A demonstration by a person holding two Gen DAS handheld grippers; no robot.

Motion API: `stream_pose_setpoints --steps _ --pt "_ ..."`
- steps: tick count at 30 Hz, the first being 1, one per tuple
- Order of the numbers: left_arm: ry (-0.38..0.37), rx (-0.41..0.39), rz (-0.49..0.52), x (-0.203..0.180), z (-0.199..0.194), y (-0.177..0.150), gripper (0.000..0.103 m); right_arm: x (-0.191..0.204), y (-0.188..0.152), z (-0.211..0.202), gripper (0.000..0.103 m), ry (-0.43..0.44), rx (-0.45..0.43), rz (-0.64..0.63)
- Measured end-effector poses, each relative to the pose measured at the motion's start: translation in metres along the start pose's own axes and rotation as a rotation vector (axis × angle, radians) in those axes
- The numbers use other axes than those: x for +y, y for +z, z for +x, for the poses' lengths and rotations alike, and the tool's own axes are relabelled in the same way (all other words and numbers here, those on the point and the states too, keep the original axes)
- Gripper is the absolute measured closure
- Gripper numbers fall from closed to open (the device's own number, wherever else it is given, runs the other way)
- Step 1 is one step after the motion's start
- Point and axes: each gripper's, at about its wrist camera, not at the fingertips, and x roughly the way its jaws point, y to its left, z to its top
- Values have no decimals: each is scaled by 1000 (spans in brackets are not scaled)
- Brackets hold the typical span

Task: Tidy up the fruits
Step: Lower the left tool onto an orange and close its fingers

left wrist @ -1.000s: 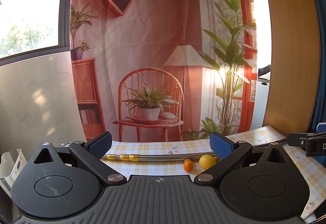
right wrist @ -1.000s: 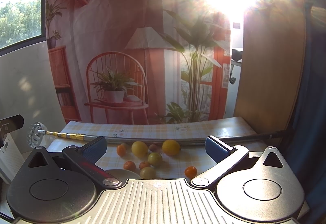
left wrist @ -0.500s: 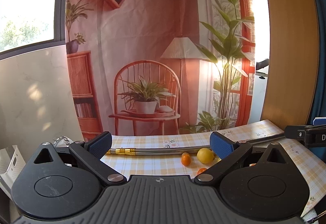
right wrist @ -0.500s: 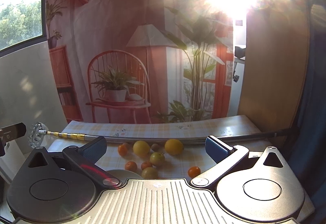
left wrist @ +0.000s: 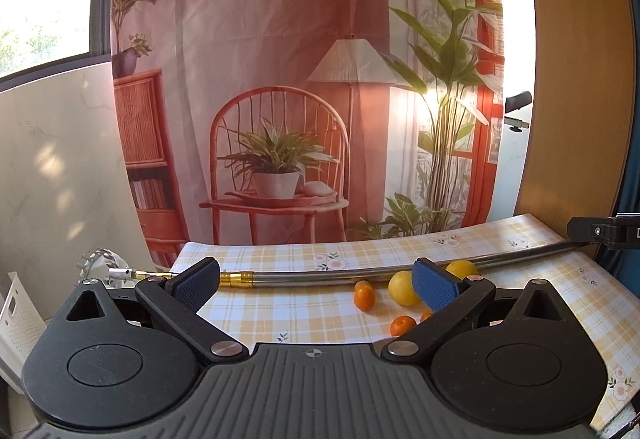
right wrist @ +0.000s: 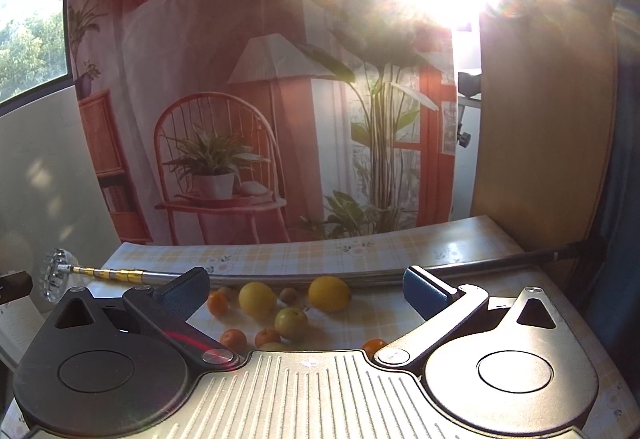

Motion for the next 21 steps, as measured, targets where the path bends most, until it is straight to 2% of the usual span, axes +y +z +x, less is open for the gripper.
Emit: stream_pose_setpoints --steps 9,12,14,18,21 --pt "-25 125 29 -7 53 -16 1 -28 -32 52 0 -16 86 48" --pt "-44 176 43 -10 71 -20 8 -33 -42 66 0 -11 118 46" --pt "-58 206 32 -10 82 -22 8 -35 -46 74 0 -5 133 43" --pt "-70 243 18 -8 97 -18 10 -40 -45 87 0 11 149 48" --pt "-66 233 13 -7 107 -7 10 -46 -36 95 0 24 138 61"
